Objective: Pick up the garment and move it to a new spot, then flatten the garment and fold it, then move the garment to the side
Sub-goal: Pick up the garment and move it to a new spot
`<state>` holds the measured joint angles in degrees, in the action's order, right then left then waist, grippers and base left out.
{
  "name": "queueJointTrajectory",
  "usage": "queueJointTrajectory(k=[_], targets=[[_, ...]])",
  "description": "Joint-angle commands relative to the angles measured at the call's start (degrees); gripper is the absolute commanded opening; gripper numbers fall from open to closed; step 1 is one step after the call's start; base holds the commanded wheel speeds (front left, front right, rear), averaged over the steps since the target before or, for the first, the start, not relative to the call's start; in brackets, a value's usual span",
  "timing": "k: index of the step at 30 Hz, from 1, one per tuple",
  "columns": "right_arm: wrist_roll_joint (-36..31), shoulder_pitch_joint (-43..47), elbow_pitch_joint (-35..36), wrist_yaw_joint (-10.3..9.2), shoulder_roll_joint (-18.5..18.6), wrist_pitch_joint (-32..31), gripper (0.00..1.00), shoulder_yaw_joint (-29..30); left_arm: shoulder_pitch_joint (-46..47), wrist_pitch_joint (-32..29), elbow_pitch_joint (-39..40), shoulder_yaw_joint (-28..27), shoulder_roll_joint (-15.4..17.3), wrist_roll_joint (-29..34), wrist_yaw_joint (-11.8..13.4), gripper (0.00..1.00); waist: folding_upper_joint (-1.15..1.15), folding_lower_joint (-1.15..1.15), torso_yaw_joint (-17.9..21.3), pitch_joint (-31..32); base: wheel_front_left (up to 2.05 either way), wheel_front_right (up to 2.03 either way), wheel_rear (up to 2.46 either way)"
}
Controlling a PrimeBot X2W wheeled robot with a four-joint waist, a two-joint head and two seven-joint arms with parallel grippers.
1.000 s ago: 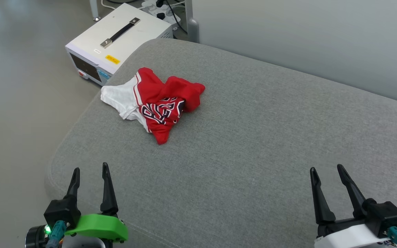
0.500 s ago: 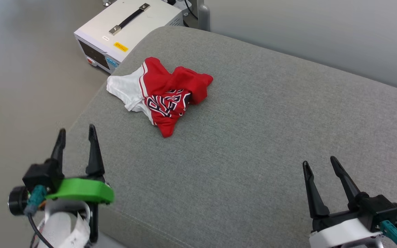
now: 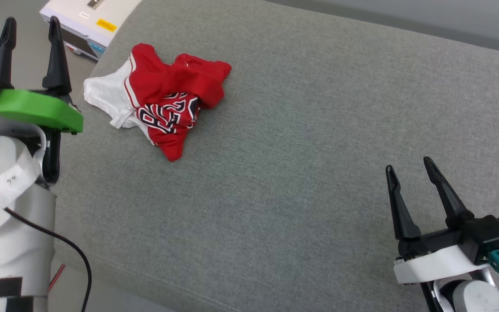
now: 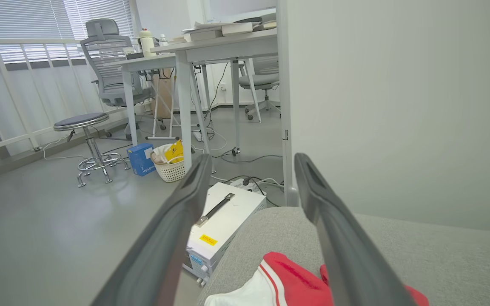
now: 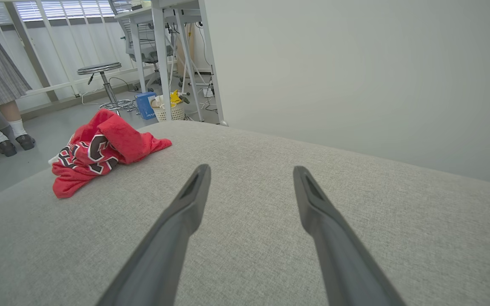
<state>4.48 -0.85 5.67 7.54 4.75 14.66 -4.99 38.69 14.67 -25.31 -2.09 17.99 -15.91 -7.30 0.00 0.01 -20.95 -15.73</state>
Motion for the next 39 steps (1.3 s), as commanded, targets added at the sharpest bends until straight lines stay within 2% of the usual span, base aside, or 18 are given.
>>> queueJointTrajectory(k=[1, 4, 6, 11, 13, 18, 20, 24, 28, 34, 35, 36, 37, 39], targets=[[-0.60, -1.40, 0.47, -0.05, 0.44, 0.34, 1.00, 0.04, 2.83, 0.15, -1.58, 2.35, 1.61, -1.91, -0.16, 1.00, 0.00, -0.01, 3.31, -3.86, 0.00, 0.00, 0.00], [-0.65, -2.53, 0.97, -0.05, 0.65, 0.34, 1.00, 0.04, 8.04, -2.97, -5.22, 9.56, 5.97, -6.89, -0.17, 1.00, 0.00, -0.01, 4.60, -5.47, 0.00, 0.00, 0.00], [-0.73, -3.07, 1.42, -0.05, 0.73, 0.34, 1.00, 0.13, 10.91, -7.57, -6.84, 14.44, 8.38, -11.20, -0.17, 1.00, 0.00, -0.01, 5.42, -6.34, 0.00, 0.00, 0.00], [-0.95, -3.82, 2.43, -0.05, 0.94, 0.34, 1.00, 0.43, 15.99, -24.09, -8.02, 26.30, 14.42, -23.45, -0.18, 1.00, 0.00, -0.01, 7.57, -8.10, 0.00, 0.00, 0.00], [-1.00, -3.95, 2.72, -0.05, 1.03, 0.34, 1.00, 0.69, 17.29, -30.64, -7.45, 30.37, 16.38, -28.01, -0.18, 1.00, 0.00, -0.01, 8.21, -8.69, 0.00, 0.00, 0.00], [-1.05, -4.55, 3.11, -0.05, 1.42, 0.34, 1.00, 0.79, 19.19, -43.84, -6.75, 39.64, 20.06, -34.88, -0.18, 1.00, 0.00, -0.01, 9.56, -10.24, 0.00, 0.00, 0.00], [-1.04, -4.94, 3.21, -0.05, 1.52, 0.34, 1.00, 0.77, 19.62, -47.49, -6.60, 42.77, 20.99, -36.86, -0.18, 1.00, 0.00, -0.01, 10.07, -10.86, 0.00, 0.00, 0.00], [-1.00, -5.61, 3.31, -0.05, 1.60, 0.34, 1.00, 0.69, 20.09, -51.33, -7.43, 48.82, 22.06, -37.88, -0.18, 1.00, 0.00, -0.01, 10.92, -12.06, 0.00, 0.00, 0.00], [-0.88, -6.04, 3.15, -0.05, 1.56, 0.34, 1.00, 0.51, 19.41, -53.33, -10.21, 53.83, 21.43, -38.93, -0.18, 1.00, 0.00, -0.01, 11.62, -12.95, 0.00, 0.00, 0.00], [-0.64, -6.24, 2.61, -0.05, 1.29, 0.34, 1.00, 0.38, 18.32, -51.45, -14.16, 58.80, 19.24, -40.90, -0.18, 1.00, 0.00, -0.01, 12.07, -13.18, 0.00, 0.00, 0.00], [-0.62, -6.21, 2.50, -0.05, 1.30, 0.34, 1.00, 0.33, 18.48, -50.85, -14.50, 59.45, 19.22, -40.91, -0.18, 0.50, 0.00, -0.01, 12.05, -13.04, 0.00, 0.00, 0.00], [-0.56, -6.17, 2.35, -0.05, 1.30, 0.34, 1.00, 0.38, 18.86, -49.66, -14.98, 60.00, 19.30, -40.84, -0.18, 0.28, 0.00, -0.01, 11.97, -12.63, 0.00, 0.00, 0.00], [-0.48, -6.10, 2.27, -0.05, 1.28, 0.34, 1.00, 0.46, 19.19, -48.69, -15.36, 60.26, 19.36, -40.96, -0.18, 0.00, 0.00, -0.01, 11.89, -12.29, 0.00, 0.00, 0.00], [-0.30, -5.88, 2.09, -0.05, 1.18, 0.34, 1.00, 0.65, 20.29, -45.91, -15.76, 60.96, 19.68, -40.67, -0.18, 0.00, 0.00, -0.01, 11.62, -11.23, 0.00, 0.00, 0.00]])
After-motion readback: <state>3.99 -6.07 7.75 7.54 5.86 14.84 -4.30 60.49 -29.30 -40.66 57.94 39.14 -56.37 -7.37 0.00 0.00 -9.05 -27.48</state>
